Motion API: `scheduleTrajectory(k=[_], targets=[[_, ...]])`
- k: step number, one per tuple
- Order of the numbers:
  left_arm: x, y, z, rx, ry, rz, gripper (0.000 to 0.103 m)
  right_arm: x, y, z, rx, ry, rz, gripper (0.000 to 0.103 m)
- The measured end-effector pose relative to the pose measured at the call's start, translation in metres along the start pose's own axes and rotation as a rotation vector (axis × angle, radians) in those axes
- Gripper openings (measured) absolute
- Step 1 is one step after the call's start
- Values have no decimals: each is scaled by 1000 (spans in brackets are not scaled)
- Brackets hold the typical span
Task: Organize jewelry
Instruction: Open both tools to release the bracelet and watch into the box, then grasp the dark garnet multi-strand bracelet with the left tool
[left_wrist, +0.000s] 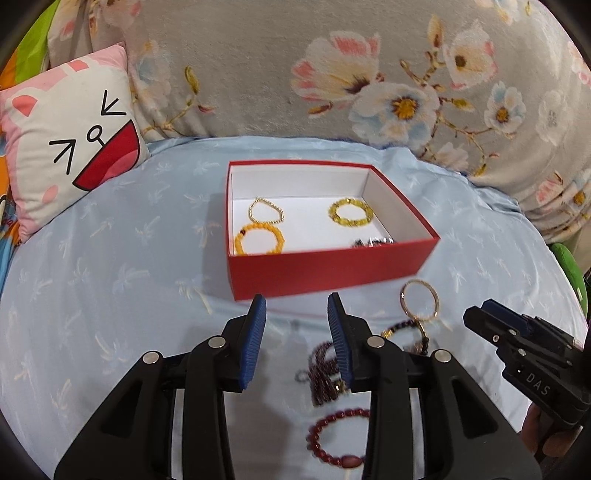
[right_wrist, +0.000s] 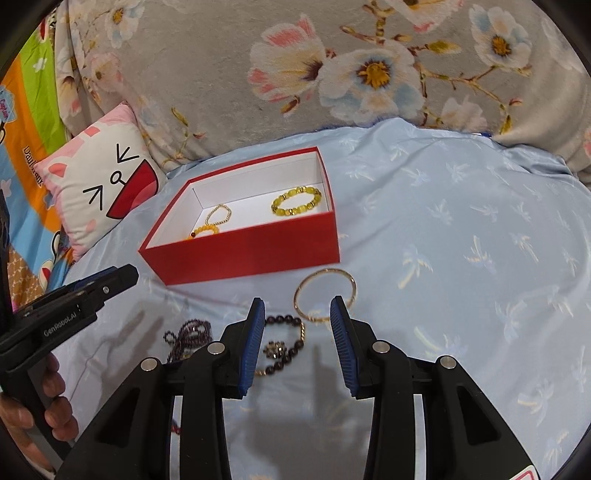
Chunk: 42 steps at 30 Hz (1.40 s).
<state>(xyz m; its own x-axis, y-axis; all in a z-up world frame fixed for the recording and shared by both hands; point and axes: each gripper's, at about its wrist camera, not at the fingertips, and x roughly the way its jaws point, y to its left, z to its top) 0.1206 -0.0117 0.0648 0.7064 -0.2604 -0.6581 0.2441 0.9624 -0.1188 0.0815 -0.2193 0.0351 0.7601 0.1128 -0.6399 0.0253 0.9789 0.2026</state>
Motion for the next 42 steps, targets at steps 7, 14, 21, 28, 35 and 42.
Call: scheduleTrajectory(k=[7, 14, 21, 28, 35, 42], targets=[[1, -12, -26, -3, 33, -6, 44, -6, -8, -21, 16, 22, -18, 37], [11, -21, -47, 2, 80, -22, 48, -9, -14, -39, 34, 47, -16, 37], [27, -21, -50, -6, 108, 0, 52, -7, -18, -45, 49, 61, -11, 37], [43, -22, -52, -7, 132, 3, 44, -3, -19, -47, 49, 71, -5, 37], [45, -17, -49, -26, 139, -31, 19, 0, -19, -46, 49, 76, -2, 37], [34, -10, -41, -35, 106, -39, 10, 2, -18, -40, 40, 72, -6, 37]])
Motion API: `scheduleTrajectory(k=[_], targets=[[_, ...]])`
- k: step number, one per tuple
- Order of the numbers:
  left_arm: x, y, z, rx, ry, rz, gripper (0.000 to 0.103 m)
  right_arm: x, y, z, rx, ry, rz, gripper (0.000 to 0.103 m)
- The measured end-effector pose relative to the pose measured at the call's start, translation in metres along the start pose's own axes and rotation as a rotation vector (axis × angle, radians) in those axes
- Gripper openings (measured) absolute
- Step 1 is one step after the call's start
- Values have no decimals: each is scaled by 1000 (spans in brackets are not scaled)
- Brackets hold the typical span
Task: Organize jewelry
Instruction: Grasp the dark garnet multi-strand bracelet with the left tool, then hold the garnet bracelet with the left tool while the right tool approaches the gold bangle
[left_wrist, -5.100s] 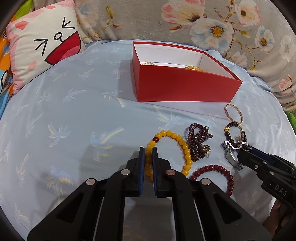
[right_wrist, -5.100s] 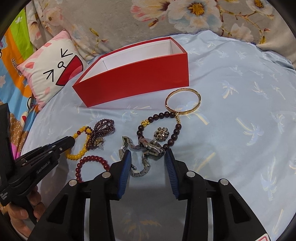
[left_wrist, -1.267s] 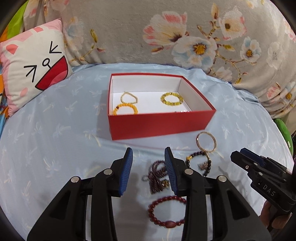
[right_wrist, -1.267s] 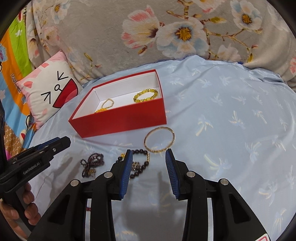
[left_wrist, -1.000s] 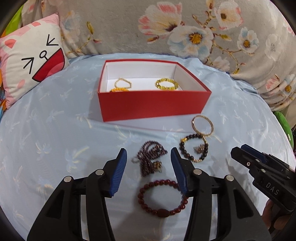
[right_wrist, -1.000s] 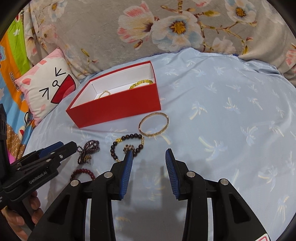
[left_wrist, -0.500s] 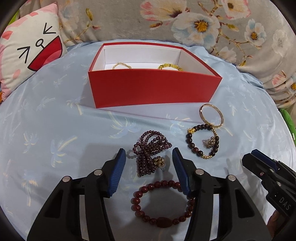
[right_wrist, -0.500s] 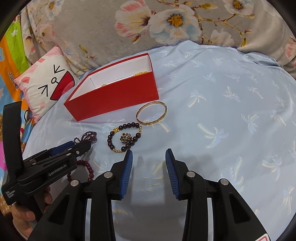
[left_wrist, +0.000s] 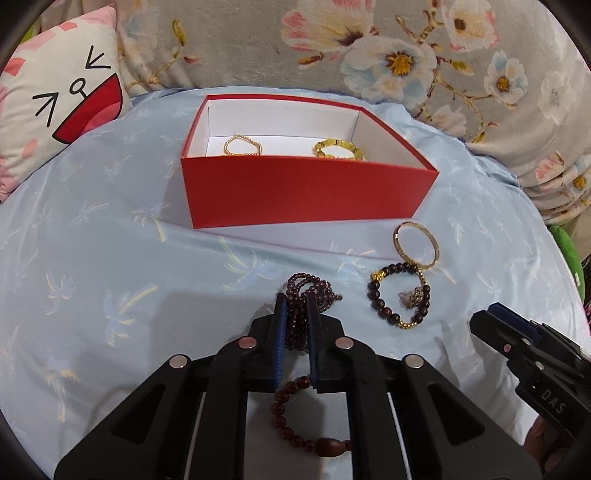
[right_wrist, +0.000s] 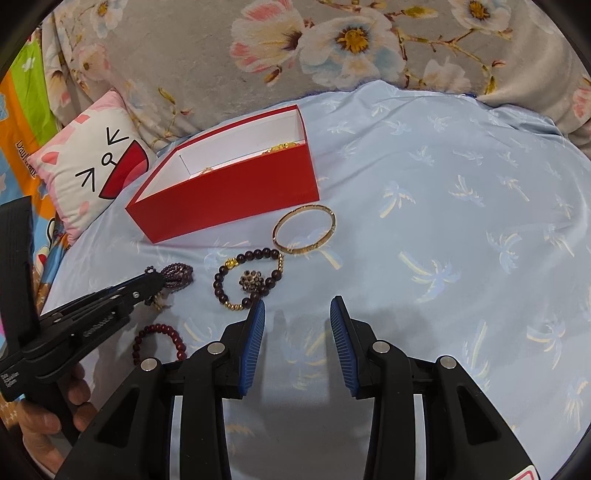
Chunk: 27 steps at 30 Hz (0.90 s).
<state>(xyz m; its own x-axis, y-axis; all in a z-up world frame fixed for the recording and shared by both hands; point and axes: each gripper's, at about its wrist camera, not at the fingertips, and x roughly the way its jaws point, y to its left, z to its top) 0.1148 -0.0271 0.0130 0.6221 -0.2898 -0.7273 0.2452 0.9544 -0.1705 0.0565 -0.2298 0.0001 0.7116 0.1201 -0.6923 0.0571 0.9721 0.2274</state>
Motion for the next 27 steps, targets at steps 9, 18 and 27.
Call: scheduleTrajectory(k=[9, 18, 27], targets=[[-4, 14, 3, -18, -10, 7, 10, 13, -4, 32, -6, -20, -26, 37], [3, 16, 1, -20, 3, 5, 10, 47, -14, 58, -8, 3, -82, 36], [8, 17, 0, -15, 14, 6, 10, 71, -14, 65, -27, 36, -108, 22]])
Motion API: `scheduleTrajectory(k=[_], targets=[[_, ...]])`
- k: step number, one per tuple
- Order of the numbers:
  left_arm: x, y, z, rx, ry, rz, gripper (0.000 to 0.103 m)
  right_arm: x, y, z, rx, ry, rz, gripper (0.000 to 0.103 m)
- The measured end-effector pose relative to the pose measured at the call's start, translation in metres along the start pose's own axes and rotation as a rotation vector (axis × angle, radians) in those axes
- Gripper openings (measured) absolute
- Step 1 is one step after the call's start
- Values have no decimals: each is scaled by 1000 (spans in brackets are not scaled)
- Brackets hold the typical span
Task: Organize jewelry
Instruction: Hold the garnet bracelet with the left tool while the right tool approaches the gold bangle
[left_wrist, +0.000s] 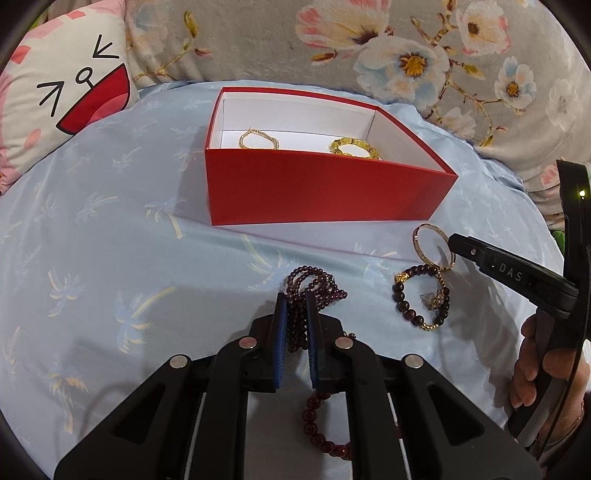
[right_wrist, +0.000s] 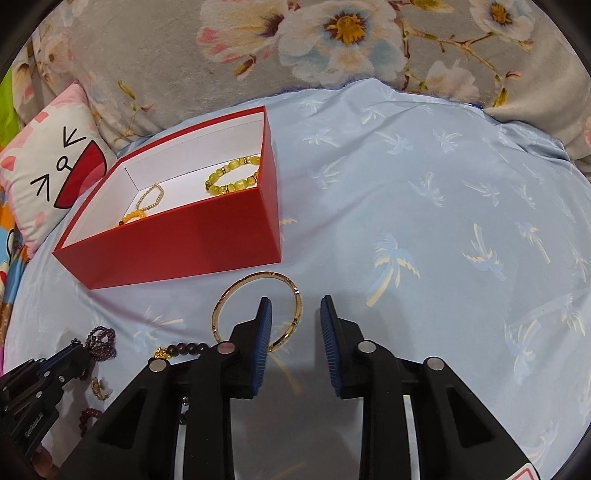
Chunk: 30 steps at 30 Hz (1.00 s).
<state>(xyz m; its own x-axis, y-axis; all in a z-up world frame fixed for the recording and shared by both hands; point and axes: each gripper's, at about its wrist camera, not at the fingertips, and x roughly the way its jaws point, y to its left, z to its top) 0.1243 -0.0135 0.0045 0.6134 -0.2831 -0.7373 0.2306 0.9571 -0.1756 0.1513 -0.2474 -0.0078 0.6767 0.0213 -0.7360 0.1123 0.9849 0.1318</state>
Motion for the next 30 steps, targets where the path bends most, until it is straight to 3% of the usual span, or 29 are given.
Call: scheduleTrajectory(k=[6, 11, 13, 17, 20, 30], targets=[[1, -1, 0, 2, 0, -1, 10, 8, 5, 0, -19, 21, -9, 7], [1, -1, 0, 3, -1, 0, 10, 9, 4, 1, -12, 23, 0, 5], [1, -1, 0, 2, 0, -1, 10, 8, 3, 0, -2, 24, 13, 9], [1, -1, 0, 2, 0, -1, 10, 2, 8, -1, 14, 11, 56, 42], [1, -1, 0, 2, 0, -1, 10, 0, 20, -1, -25, -1, 54, 54], [1, -2, 0, 2, -1, 0, 10, 11, 47, -7, -133, 19, -51, 54]])
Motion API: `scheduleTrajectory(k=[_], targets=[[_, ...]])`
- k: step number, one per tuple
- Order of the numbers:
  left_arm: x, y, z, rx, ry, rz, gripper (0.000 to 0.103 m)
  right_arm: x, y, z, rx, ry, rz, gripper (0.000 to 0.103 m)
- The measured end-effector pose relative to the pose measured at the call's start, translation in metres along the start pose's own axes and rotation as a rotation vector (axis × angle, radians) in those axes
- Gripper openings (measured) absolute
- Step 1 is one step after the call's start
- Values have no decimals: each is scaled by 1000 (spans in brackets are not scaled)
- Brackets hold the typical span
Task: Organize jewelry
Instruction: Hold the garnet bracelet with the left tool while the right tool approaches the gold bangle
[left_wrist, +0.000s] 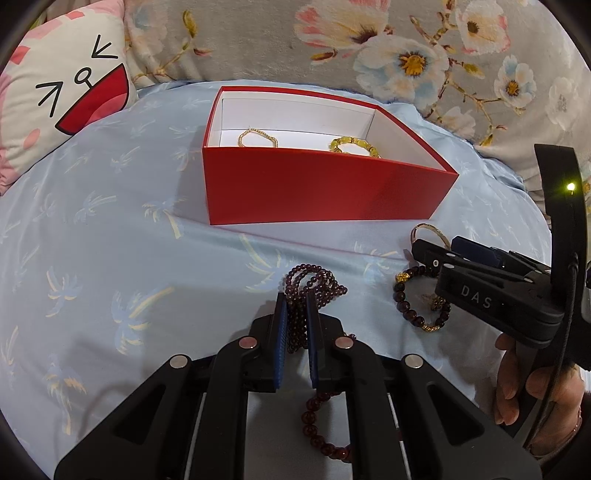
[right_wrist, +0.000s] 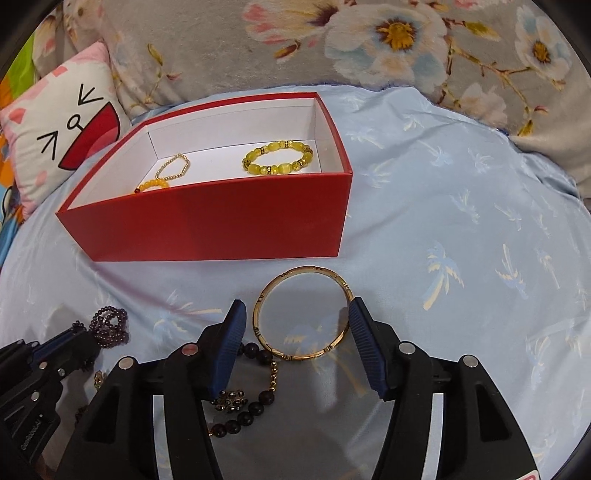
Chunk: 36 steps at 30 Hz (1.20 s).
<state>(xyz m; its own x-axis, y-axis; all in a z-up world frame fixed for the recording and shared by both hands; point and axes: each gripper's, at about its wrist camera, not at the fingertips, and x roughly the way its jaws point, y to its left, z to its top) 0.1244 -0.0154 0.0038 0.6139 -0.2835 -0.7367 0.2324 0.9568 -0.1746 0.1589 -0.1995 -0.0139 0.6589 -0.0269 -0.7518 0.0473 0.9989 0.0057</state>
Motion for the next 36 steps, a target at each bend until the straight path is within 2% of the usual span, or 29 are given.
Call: scheduleTrajectory(k=[5, 7, 8, 11, 14, 16, 18, 19, 29, 32, 36], targets=[[0, 0, 0, 0, 0, -1, 10, 0, 0, 0, 1, -2, -11, 52], [0, 0, 0, -1, 0, -1, 9, -1, 0, 0, 1, -6, 2, 9], [0, 0, 0, 0, 0, -2, 9, 1, 0, 1, 4, 13, 6, 4], [0, -1, 0, 1, -2, -6, 9, 1, -3, -1, 12, 8, 11, 4], [0, -2, -1, 0, -2, -5, 9, -2, -10, -2, 37, 7, 23, 7], [0, -2, -1, -1, -2, -5, 9, -4, -14, -5, 50, 2, 18, 21], [0, -2, -1, -3, -1, -5, 10, -9, -19, -7, 62, -15, 15, 54], [-1, -2, -1, -2, -2, -6, 10, -11, -21, -7, 67, -22, 14, 57], [1, -2, -1, -1, -1, -7, 10, 0, -27, -2, 63, 12, -52, 61], [1, -2, -1, 0, -1, -7, 10, 0, -26, -3, 58, 12, -70, 56], [1, -2, -1, -1, -1, -8, 10, -1, -29, -3, 59, 9, -61, 55]])
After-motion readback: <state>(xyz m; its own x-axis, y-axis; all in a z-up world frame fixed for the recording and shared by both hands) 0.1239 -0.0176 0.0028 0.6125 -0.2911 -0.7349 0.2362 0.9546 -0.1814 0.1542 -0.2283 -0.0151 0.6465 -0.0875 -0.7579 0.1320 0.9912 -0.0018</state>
